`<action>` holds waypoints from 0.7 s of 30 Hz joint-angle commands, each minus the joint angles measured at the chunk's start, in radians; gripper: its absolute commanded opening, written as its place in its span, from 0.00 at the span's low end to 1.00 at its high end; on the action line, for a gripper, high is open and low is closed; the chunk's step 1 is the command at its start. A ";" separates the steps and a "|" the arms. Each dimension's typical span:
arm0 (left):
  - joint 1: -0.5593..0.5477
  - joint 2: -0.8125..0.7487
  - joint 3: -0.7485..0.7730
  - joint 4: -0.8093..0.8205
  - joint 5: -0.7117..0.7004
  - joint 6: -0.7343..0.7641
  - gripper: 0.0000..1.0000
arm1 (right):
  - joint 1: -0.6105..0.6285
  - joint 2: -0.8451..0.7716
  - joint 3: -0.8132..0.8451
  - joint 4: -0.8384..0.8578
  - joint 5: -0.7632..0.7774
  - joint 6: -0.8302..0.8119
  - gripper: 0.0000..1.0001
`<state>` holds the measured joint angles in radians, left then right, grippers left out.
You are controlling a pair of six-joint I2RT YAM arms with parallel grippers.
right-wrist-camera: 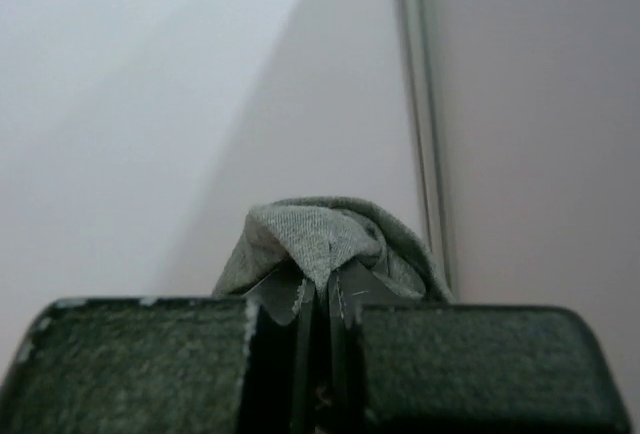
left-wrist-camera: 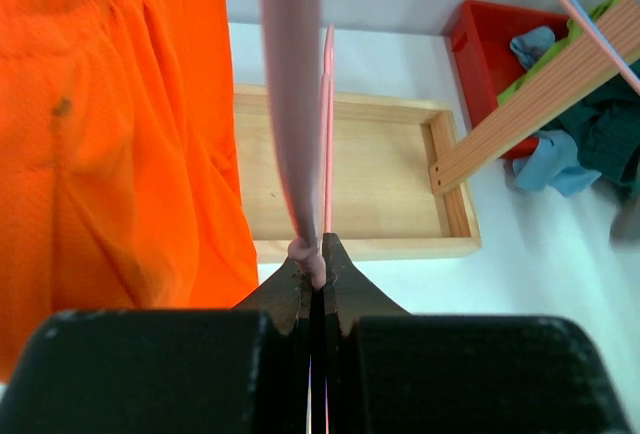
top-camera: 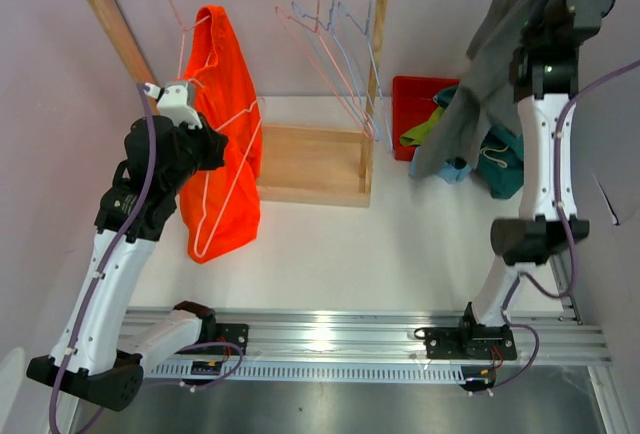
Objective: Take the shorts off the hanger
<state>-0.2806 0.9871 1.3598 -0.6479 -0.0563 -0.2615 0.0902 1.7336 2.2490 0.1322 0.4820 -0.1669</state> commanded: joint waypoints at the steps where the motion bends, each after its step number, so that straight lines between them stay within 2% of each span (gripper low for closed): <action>1: -0.005 -0.016 -0.034 0.060 0.044 -0.008 0.00 | -0.154 0.247 0.373 0.072 -0.100 0.148 0.00; 2: -0.005 -0.019 -0.040 0.062 0.041 -0.007 0.00 | -0.170 0.282 0.429 0.086 -0.097 0.188 0.00; 3: -0.005 -0.019 -0.050 0.063 0.039 -0.007 0.00 | -0.184 0.285 0.381 0.175 -0.100 0.205 0.00; 5: -0.006 -0.016 -0.056 0.071 0.035 -0.007 0.00 | -0.214 0.256 0.270 0.246 -0.096 0.251 0.00; 8: -0.006 0.010 -0.044 0.076 0.032 -0.008 0.00 | -0.234 0.184 -0.028 0.309 -0.149 0.323 0.00; 9: -0.006 0.019 -0.024 0.073 0.033 -0.008 0.00 | -0.236 0.163 -0.216 0.355 -0.167 0.383 0.00; 10: -0.006 0.027 -0.001 0.068 0.033 -0.008 0.00 | -0.237 0.143 -0.305 0.371 -0.196 0.409 0.02; 11: -0.009 0.059 0.043 0.048 0.027 0.001 0.00 | -0.239 0.080 -0.515 0.360 -0.390 0.502 0.51; 12: -0.009 0.067 0.077 0.048 0.027 0.001 0.00 | -0.245 0.080 -0.517 0.350 -0.391 0.503 0.52; 13: -0.014 0.074 0.093 0.047 0.016 0.004 0.00 | -0.251 0.072 -0.608 0.337 -0.469 0.595 0.99; 15: -0.037 0.103 0.174 0.036 0.000 0.027 0.00 | -0.241 0.067 -0.667 0.258 -0.618 0.651 1.00; 17: -0.060 0.139 0.234 0.013 -0.043 0.057 0.00 | -0.218 0.047 -0.770 0.228 -0.643 0.659 0.99; 18: -0.078 0.160 0.337 -0.018 -0.056 0.067 0.00 | -0.205 0.026 -0.826 0.247 -0.654 0.656 0.99; 19: -0.083 0.210 0.375 -0.035 -0.075 0.074 0.00 | -0.182 -0.036 -0.889 0.273 -0.648 0.658 0.99; 20: -0.086 0.235 0.412 -0.050 -0.074 0.076 0.00 | -0.172 -0.072 -1.025 0.309 -0.646 0.658 0.99; 21: -0.089 0.260 0.511 -0.065 -0.067 0.080 0.00 | -0.162 -0.112 -1.084 0.357 -0.651 0.661 0.99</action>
<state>-0.3538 1.2007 1.6958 -0.6960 -0.0879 -0.2249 -0.1150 1.8145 1.3033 0.3519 -0.0654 0.4320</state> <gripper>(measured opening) 0.038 0.992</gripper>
